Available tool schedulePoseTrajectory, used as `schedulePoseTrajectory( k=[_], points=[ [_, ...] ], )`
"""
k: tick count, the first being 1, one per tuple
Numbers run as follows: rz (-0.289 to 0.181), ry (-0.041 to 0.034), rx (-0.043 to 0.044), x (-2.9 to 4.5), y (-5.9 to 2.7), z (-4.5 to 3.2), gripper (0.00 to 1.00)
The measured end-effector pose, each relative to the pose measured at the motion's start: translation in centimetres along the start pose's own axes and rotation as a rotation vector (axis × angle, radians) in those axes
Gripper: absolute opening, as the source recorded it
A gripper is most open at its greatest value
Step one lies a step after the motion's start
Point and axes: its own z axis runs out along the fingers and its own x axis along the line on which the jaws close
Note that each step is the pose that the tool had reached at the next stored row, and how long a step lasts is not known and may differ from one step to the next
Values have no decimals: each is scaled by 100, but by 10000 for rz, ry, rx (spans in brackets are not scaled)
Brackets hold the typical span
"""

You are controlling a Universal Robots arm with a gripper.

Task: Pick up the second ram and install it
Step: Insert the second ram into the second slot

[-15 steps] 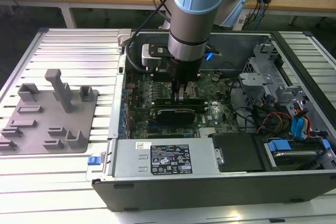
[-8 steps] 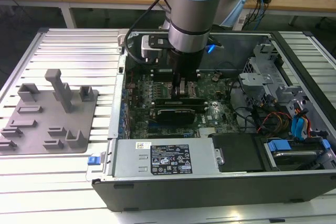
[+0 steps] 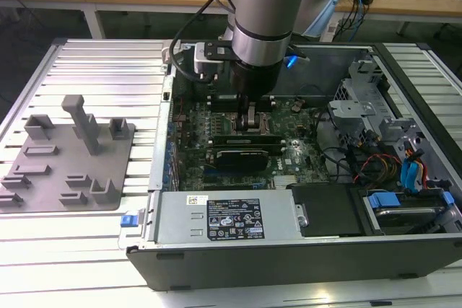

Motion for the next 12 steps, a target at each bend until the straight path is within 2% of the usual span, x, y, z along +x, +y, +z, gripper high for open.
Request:
schedulePoseTrajectory(
  k=[5,9,12],
  points=[
    [1,2,-1,0,-11,-3,8],
    [-39,2,-4,-8,-139,-5,8],
    [-106,6,-10,-11,-183,-4,8]
  ],
)
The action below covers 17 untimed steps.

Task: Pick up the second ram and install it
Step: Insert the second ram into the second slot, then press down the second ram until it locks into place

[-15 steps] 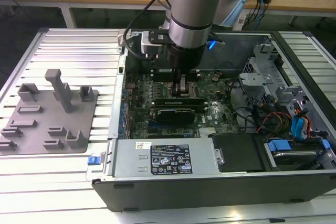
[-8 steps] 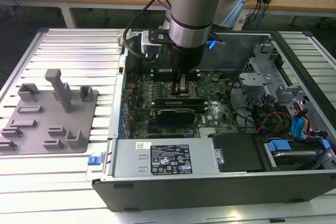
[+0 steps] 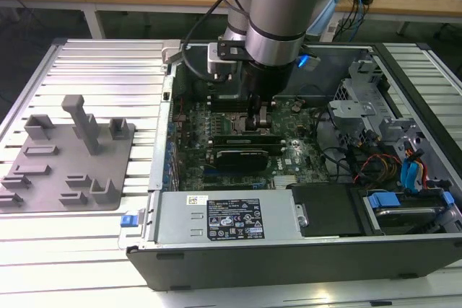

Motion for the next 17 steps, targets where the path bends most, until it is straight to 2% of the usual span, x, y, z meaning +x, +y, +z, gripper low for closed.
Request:
schedulePoseTrajectory(
  k=[13,17],
  points=[
    [-1,-1,0,-1,-4,1,8],
    [-1,-1,0,-1,-45,-1,8]
  ],
)
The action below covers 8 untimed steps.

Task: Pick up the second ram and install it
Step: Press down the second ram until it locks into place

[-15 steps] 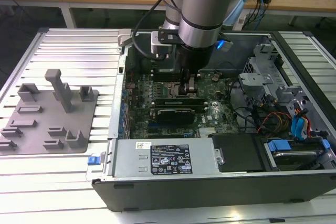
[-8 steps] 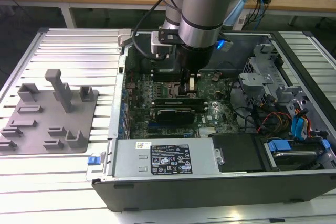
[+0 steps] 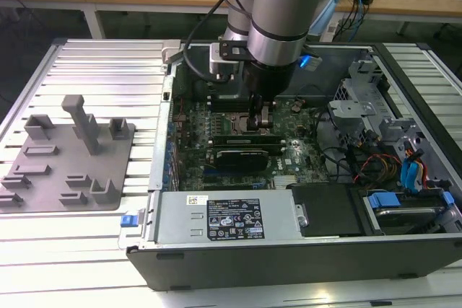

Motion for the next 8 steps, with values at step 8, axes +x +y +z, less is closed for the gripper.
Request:
schedulePoseTrajectory(
  k=[8],
  points=[
    [0,0,0,-2,-116,-4,8]
  ],
)
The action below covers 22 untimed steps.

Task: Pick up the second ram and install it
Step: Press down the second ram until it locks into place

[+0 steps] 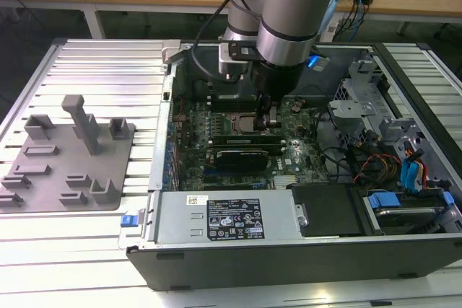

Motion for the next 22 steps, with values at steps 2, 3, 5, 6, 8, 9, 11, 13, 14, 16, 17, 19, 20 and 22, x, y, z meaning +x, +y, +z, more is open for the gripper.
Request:
schedulePoseTrajectory(
  k=[2,3,5,6,8,9,11,13,14,16,17,19,20,22],
  points=[
    [0,0,0,-1,-32,-1,8],
    [0,0,0,-1,-44,-1,8],
    [-1,0,0,-2,-92,-3,8],
    [0,1,0,-2,-100,-4,8],
    [0,0,0,-3,-128,-5,8],
    [0,1,0,-3,-139,-6,8],
    [0,1,0,-3,-176,-7,8],
    [-1,0,0,-4,-205,-8,8],
    [-1,0,0,-4,-228,-9,8],
    [0,0,0,-5,-261,-10,8],
    [0,0,0,-5,-287,-10,8],
    [-1,-1,0,-6,-346,-8,8],
    [0,1,0,-6,-356,-8,8],
    [0,0,0,-6,-357,-7,8]
  ],
)
